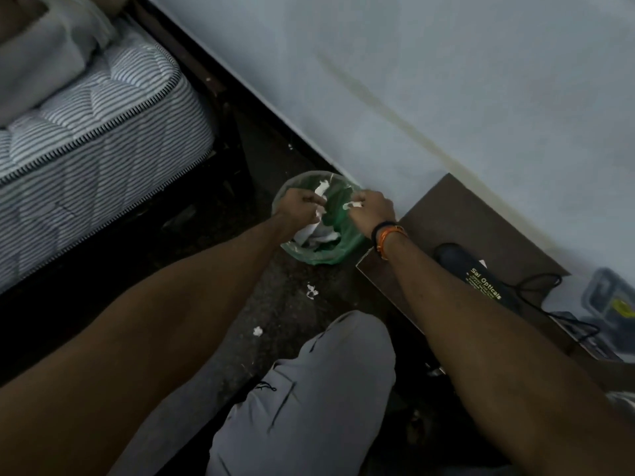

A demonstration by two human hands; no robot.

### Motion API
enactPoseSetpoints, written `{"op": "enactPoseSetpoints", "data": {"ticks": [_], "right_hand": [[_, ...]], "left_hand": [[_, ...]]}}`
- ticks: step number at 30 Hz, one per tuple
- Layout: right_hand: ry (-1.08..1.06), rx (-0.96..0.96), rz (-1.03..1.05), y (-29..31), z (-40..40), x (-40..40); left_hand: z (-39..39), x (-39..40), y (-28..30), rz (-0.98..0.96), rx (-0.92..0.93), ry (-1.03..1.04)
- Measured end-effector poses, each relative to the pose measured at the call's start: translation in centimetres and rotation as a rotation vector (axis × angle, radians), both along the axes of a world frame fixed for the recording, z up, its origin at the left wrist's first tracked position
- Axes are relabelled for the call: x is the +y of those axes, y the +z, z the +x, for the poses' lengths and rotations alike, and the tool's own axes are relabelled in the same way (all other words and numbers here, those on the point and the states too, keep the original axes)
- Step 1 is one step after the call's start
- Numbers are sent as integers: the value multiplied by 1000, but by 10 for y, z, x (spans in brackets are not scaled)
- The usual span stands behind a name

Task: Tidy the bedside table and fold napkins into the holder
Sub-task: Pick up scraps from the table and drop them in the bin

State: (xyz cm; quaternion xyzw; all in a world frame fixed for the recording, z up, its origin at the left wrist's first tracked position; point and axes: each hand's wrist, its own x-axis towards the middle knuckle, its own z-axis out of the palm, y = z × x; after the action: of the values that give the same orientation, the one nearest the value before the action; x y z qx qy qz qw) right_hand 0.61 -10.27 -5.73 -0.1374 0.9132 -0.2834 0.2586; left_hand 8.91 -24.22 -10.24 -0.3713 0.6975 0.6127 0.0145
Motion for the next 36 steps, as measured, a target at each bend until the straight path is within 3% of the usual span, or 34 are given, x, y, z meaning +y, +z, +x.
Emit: {"op": "enactPoseSetpoints", "data": {"ticks": [6, 14, 20, 26, 31, 36], "right_hand": [[57, 44, 44, 9, 4, -6], [85, 104, 52, -8, 28, -20], [450, 64, 223, -71, 62, -47], [767, -219, 425, -148, 98, -67], [792, -314, 443, -195, 105, -84], [856, -276, 585, -245, 92, -85]], "left_hand": [[4, -8, 8, 90, 8, -6], [36, -20, -16, -5, -43, 21], [88, -29, -72, -179, -223, -56], [136, -21, -148, -186, -420, -260], [164, -8, -197, -106, -486, -276], [197, 2, -259, -24, -520, -294]]}}
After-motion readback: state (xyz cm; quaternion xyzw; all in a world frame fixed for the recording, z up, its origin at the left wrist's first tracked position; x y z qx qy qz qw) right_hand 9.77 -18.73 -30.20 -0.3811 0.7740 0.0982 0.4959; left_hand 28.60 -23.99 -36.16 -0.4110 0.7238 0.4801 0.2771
